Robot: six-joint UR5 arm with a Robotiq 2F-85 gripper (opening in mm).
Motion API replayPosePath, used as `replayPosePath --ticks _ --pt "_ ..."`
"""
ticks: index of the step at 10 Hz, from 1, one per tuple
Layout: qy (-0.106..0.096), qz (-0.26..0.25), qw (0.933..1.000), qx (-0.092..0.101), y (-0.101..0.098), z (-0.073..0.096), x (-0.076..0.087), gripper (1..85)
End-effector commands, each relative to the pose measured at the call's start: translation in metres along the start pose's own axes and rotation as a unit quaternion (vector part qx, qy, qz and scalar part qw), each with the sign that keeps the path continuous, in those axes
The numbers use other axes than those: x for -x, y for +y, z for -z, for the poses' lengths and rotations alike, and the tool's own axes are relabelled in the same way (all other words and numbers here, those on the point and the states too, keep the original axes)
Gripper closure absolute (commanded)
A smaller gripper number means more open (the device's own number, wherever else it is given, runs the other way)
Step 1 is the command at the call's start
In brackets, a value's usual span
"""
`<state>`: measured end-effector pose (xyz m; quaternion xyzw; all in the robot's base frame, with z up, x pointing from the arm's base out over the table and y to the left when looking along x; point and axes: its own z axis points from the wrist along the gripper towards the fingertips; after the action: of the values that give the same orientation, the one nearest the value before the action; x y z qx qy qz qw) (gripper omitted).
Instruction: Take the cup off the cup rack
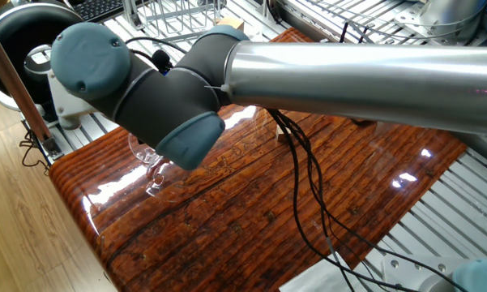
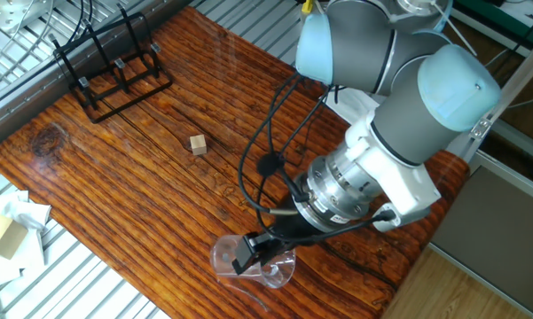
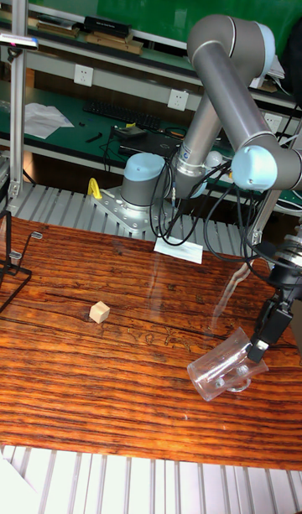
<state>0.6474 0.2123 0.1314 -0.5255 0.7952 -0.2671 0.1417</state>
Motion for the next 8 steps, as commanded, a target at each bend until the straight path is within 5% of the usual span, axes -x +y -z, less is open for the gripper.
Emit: replayPosePath --ticks 1,8 --pt "-0.01 -0.002 0.9999 -0.006 -0.008 0.0 0.001 40.3" --pt "-0.008 0.03 0.9991 -0.029 -0.013 -0.009 -0.01 39.7"
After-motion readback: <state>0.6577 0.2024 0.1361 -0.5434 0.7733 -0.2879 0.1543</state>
